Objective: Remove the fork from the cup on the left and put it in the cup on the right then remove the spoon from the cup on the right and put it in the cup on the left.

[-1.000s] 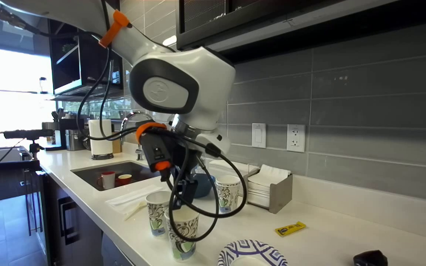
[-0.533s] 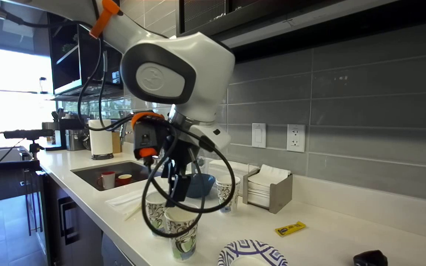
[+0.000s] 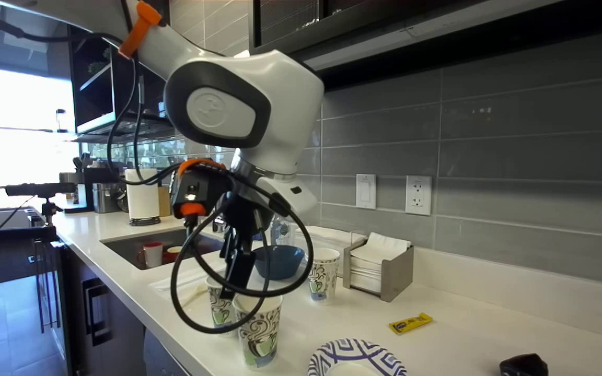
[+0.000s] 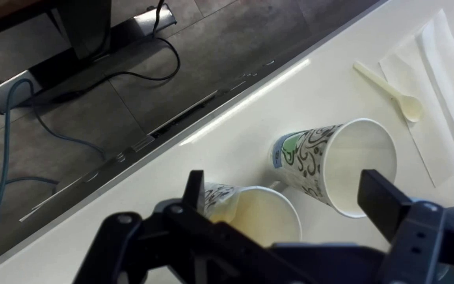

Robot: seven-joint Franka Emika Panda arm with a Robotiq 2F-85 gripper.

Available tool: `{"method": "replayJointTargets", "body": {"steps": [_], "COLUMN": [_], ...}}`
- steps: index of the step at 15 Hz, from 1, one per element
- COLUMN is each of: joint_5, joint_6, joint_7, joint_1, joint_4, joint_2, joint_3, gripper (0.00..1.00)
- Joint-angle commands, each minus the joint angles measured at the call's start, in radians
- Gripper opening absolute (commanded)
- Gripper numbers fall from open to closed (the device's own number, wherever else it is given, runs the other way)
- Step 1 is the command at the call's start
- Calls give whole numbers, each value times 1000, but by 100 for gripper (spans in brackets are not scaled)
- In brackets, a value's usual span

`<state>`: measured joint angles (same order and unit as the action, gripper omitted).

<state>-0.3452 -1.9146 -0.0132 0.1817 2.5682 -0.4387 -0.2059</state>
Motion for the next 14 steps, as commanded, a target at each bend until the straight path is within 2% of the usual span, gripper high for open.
{"method": "replayJointTargets", "body": {"steps": [1, 11, 12, 13, 14], "joint_5": [-42, -164, -175, -179, -183], "joint_6": [-8, -45, -47, -51, -54], "joint_7": [-59, -168, -171, -180, -186], "joint_1": [29, 79, 81, 84, 87], "joint_4": [28, 49, 49, 50, 51], "joint_2": [3, 56, 61, 65, 68], "joint_3": [-19, -60, -63, -64, -66], "gripper": [100, 100, 96, 74, 71]}}
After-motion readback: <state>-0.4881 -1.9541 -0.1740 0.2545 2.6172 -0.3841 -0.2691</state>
